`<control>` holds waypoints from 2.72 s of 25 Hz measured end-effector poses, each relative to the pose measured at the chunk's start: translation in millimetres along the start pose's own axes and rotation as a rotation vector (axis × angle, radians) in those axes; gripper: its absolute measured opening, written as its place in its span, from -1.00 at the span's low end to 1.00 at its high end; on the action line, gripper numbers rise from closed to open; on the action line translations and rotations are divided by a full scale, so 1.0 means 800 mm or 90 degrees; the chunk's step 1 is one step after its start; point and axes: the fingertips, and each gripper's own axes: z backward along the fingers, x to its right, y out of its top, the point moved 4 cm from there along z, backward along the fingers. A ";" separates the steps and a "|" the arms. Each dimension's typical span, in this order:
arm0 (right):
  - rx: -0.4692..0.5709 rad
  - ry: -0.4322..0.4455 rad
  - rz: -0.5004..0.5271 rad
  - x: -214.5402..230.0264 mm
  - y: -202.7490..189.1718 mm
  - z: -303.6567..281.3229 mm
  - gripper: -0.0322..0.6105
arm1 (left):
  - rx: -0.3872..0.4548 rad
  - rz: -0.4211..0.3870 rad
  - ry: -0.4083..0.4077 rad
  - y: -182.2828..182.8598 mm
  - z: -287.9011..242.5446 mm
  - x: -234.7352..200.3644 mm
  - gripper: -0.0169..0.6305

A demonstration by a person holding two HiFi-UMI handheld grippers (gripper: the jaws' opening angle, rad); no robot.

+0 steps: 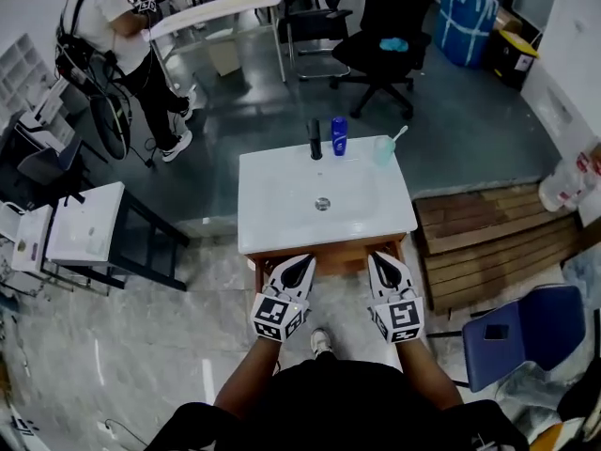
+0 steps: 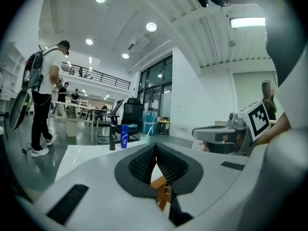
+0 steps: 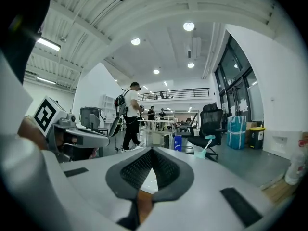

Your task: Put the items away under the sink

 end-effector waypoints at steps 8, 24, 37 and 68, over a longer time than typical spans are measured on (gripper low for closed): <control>-0.012 -0.036 0.005 -0.002 0.002 -0.035 -0.84 | 0.016 -0.002 -0.042 0.005 -0.026 -0.032 -0.89; -0.013 -0.028 -0.013 0.054 -0.002 -0.110 -0.84 | -0.002 -0.015 -0.043 0.010 -0.103 -0.066 -0.89; -0.042 -0.034 -0.023 0.147 -0.018 -0.185 -0.84 | -0.028 -0.014 -0.037 0.016 -0.210 -0.100 -0.89; -0.151 -0.100 -0.066 0.324 -0.127 -0.363 0.25 | -0.086 0.032 -0.010 -0.027 -0.351 -0.139 -0.89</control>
